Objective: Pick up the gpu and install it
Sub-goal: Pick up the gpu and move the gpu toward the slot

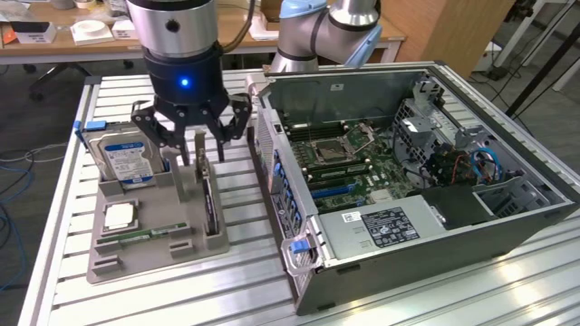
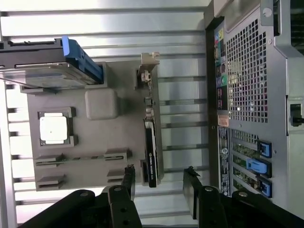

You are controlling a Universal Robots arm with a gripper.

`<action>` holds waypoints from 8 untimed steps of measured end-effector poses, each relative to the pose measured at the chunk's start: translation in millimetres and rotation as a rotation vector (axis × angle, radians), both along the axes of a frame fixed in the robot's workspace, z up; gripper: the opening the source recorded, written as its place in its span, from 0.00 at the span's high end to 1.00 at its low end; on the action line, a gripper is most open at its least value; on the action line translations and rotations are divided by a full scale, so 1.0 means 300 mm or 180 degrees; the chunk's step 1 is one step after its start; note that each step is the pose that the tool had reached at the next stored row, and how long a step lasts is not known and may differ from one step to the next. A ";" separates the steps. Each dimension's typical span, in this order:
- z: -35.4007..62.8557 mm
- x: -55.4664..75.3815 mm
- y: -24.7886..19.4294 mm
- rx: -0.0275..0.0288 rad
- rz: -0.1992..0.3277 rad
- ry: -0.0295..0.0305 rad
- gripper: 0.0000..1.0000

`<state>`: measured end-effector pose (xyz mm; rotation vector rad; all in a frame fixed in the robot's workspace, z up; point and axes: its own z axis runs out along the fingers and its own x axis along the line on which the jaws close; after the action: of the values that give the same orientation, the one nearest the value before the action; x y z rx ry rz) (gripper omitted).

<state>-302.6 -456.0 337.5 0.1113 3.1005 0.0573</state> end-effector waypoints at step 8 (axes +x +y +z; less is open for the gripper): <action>-0.024 0.006 -0.020 0.0000 0.0000 0.0000 0.47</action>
<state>-300.8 -462.0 330.3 0.1114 3.1005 0.0575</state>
